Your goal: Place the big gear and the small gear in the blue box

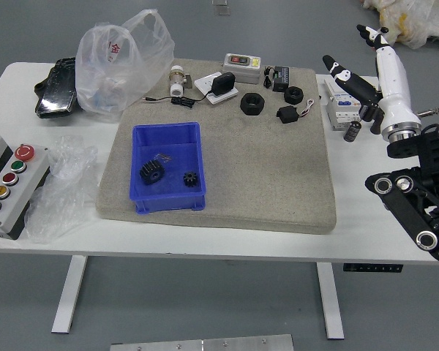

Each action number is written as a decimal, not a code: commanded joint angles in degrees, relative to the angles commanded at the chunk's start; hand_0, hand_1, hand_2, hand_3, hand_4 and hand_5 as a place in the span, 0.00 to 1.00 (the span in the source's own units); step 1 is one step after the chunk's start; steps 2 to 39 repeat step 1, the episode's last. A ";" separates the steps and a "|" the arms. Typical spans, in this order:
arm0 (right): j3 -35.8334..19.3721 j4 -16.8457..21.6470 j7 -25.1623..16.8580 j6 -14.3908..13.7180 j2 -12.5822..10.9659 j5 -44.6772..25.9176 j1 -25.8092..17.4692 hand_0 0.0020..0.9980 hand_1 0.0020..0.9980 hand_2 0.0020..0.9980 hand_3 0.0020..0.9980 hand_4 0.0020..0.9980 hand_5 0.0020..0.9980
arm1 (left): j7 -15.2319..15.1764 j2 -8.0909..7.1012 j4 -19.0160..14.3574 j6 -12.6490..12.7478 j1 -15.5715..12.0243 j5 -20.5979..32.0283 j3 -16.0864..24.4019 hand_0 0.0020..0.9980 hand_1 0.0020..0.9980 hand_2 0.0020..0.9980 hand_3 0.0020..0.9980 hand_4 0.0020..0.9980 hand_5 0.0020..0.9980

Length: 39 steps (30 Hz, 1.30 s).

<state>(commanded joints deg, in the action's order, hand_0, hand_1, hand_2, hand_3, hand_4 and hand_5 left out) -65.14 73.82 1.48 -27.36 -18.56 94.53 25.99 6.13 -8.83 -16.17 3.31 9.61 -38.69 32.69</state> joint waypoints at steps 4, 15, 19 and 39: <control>0.13 0.08 -0.50 0.03 -0.06 -1.12 -0.14 0.97 0.91 0.90 0.88 0.93 0.68 | -0.03 0.01 0.01 0.03 -0.04 0.09 0.03 0.68 0.64 0.63 0.73 0.67 0.30; 0.13 0.08 -0.50 0.03 -0.06 -1.12 -0.14 0.97 0.91 0.90 0.88 0.93 0.68 | -0.03 0.01 0.01 0.03 -0.04 0.09 0.03 0.68 0.64 0.63 0.73 0.67 0.30; 0.13 0.08 -0.50 0.03 -0.06 -1.12 -0.14 0.97 0.91 0.90 0.88 0.93 0.68 | -0.03 0.01 0.01 0.03 -0.04 0.09 0.03 0.68 0.64 0.63 0.73 0.67 0.30; 0.13 0.08 -0.50 0.03 -0.06 -1.12 -0.14 0.97 0.91 0.90 0.88 0.93 0.68 | -0.03 0.01 0.01 0.03 -0.04 0.09 0.03 0.68 0.64 0.63 0.73 0.67 0.30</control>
